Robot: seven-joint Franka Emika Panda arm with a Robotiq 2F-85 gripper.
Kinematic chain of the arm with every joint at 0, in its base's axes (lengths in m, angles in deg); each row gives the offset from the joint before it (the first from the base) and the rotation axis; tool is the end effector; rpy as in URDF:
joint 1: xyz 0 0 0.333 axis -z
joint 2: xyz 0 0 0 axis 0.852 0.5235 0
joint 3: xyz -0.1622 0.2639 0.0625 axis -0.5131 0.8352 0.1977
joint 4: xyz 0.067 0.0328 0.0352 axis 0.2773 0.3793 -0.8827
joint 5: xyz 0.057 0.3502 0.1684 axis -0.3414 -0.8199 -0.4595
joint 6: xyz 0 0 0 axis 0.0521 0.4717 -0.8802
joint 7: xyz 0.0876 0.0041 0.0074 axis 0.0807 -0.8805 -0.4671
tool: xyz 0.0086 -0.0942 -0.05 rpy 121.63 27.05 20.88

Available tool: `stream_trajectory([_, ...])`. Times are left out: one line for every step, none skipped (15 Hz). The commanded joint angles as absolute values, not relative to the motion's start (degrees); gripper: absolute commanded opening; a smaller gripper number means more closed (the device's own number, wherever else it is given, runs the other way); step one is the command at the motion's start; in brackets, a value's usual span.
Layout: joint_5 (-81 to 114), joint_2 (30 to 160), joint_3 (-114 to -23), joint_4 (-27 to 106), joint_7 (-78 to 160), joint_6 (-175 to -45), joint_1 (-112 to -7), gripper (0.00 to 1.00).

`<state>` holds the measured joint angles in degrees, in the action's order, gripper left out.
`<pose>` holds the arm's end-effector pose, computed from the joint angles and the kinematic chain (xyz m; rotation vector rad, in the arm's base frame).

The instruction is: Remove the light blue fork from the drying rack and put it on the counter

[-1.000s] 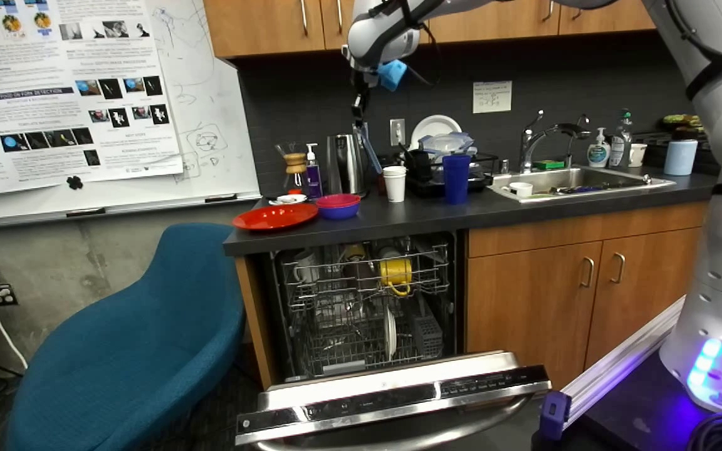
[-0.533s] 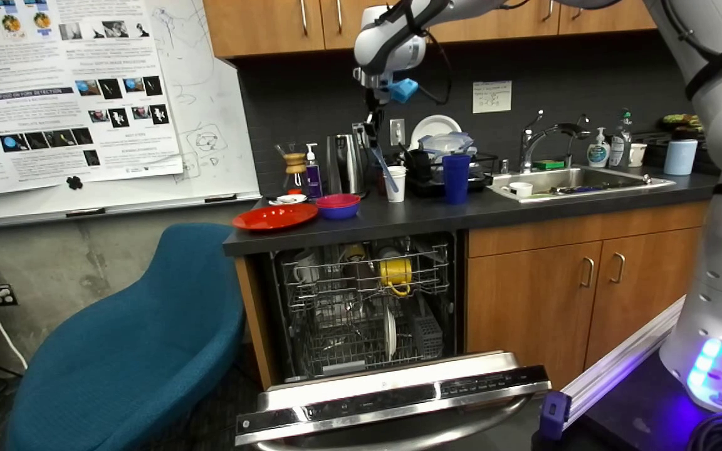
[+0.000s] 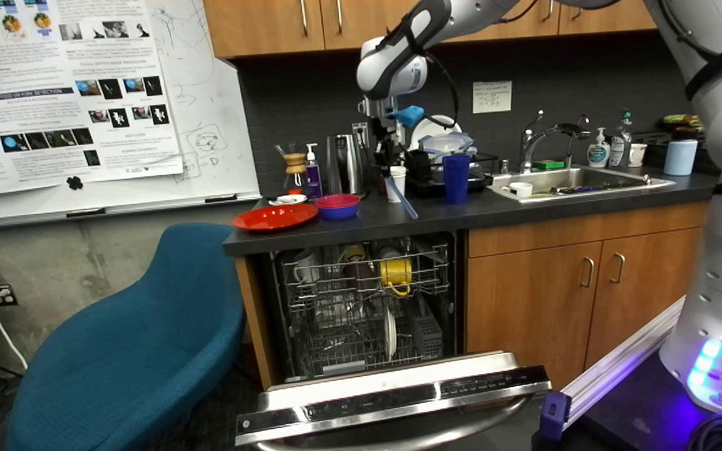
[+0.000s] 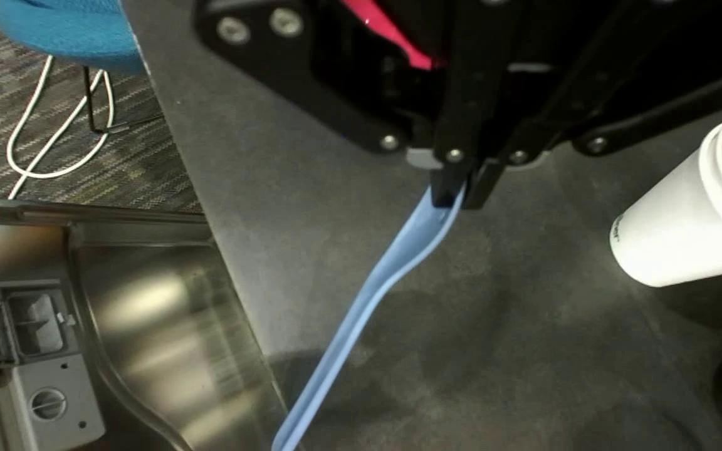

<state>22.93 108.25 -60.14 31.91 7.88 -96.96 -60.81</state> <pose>0.7089 0.0646 0.3869 2.8441 0.9945 0.1516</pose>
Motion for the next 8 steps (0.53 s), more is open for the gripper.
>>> stream_trajectory([24.7,105.6,-59.8,35.7,8.5,-96.2,-61.3,0.01])
stream_trajectory([26.4,105.9,-60.1,36.0,8.8,-96.8,-61.9,0.01])
stream_trajectory([28.3,106.2,-60.5,36.2,9.2,-97.3,-62.6,0.01])
stream_trajectory([30.0,106.8,-60.7,35.7,9.4,-96.9,-63.3,0.01])
stream_trajectory([31.7,107.3,-60.8,35.4,9.7,-96.5,-63.8,0.01])
stream_trajectory([33.8,107.9,-61.1,35.0,10.2,-96.4,-64.5,0.01])
stream_trajectory([36.0,108.2,-61.4,35.0,10.7,-96.6,-65.2,0.01])
stream_trajectory([37.8,108.3,-61.4,35.0,11.1,-96.6,-65.8,0.01])
